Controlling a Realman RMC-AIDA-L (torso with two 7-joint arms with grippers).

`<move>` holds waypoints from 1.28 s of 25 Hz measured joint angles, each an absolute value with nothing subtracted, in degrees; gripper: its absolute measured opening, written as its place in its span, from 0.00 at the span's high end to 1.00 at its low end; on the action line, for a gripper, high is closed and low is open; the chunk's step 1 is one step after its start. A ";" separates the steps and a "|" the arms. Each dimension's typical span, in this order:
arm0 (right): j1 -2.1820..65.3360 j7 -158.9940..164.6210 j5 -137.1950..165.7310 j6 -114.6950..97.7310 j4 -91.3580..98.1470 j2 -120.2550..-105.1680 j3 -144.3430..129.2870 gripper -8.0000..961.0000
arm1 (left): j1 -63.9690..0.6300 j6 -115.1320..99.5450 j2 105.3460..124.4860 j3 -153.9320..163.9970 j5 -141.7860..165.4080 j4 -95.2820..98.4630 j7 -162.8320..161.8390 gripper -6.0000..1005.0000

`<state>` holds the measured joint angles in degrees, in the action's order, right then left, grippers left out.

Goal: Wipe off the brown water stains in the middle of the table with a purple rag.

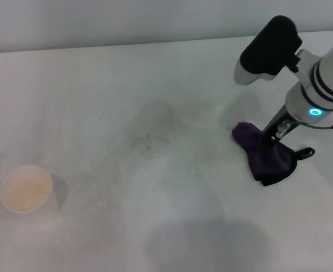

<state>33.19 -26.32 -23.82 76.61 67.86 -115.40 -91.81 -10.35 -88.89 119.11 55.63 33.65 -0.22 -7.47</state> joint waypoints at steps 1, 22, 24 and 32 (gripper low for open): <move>33.03 -26.52 -23.99 76.65 67.73 -115.40 -91.37 0.88 | -10.35 -88.89 119.11 55.63 33.65 -0.23 -7.47 0.12; 26.94 -51.98 -44.05 74.75 65.96 -115.30 -61.64 0.58 | -10.79 -89.06 119.09 55.45 33.64 0.44 -7.38 0.12; 26.55 -57.65 -47.32 74.53 63.54 -115.28 -57.06 0.58 | -10.82 -89.20 119.09 55.38 33.64 0.44 -7.38 0.12; 20.73 -78.66 -65.94 63.81 54.63 -115.16 -49.73 0.58 | -10.77 -89.36 119.09 55.30 33.60 1.11 -7.38 0.12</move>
<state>20.73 -78.66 -65.94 63.81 54.63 -115.16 -49.73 -10.77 -89.36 119.09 55.30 33.60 1.11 -7.38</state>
